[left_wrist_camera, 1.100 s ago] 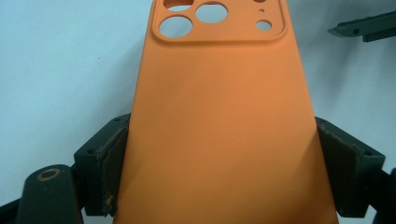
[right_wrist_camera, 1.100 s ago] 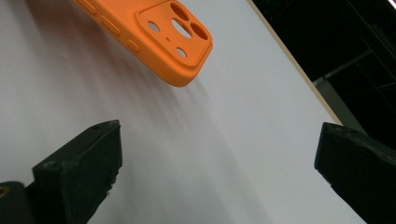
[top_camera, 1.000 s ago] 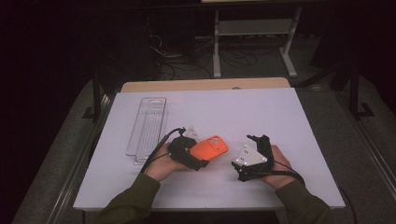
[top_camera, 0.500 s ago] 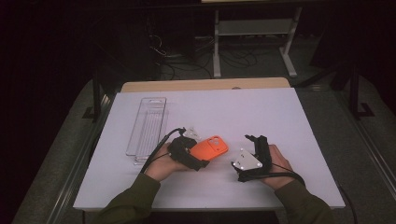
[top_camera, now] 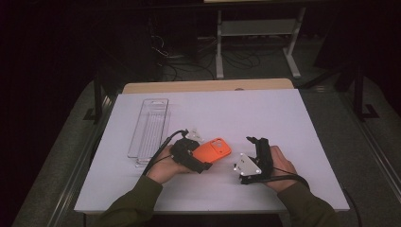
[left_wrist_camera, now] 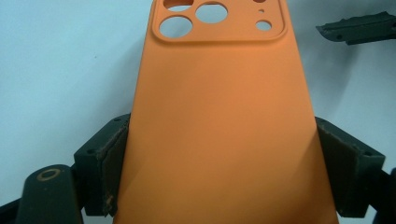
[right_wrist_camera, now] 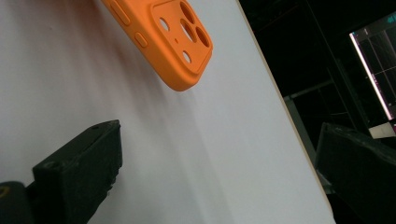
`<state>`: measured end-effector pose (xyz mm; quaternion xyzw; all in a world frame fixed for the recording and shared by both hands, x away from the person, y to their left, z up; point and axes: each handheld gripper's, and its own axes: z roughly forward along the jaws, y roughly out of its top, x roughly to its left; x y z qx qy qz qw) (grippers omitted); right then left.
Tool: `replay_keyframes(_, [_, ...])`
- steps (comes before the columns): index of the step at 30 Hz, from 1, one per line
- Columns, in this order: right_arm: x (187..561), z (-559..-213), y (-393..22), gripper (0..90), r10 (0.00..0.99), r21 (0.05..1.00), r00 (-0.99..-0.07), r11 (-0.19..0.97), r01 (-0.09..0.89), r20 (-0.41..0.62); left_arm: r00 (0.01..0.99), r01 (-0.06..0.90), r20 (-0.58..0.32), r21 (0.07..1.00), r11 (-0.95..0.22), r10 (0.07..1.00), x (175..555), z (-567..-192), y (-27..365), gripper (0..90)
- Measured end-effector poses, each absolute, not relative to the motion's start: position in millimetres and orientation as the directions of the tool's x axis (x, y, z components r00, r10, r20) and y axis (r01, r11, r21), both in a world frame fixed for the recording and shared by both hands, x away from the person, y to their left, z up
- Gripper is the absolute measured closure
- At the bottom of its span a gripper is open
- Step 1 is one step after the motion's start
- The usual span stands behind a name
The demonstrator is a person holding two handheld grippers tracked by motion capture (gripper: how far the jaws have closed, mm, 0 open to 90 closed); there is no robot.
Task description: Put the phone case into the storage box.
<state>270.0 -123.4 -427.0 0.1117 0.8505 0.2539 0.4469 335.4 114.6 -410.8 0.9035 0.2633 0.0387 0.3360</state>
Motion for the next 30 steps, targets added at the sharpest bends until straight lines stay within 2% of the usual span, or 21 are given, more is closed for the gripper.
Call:
replay_keyframes(8, [269.3,-428.1,-120.7,0.2,0.376,0.492,-0.554,0.868,-0.071,-0.742,0.858,0.450,-0.109,0.631,-0.632,0.502,335.4,-410.2,115.0,15.9])
replay_keyframes(9, [270.3,-428.0,-120.9,0.2,0.347,0.468,-0.545,0.878,-0.096,-0.763,0.858,0.450,-0.109,0.630,-0.632,0.503,335.4,-410.2,115.0,16.0])
replay_keyframes(30, [266.4,-429.6,-114.8,0.2,0.277,0.389,-0.489,0.910,-0.142,-0.827,0.851,0.464,-0.126,0.635,-0.617,0.510,334.9,-410.0,114.9,16.0])
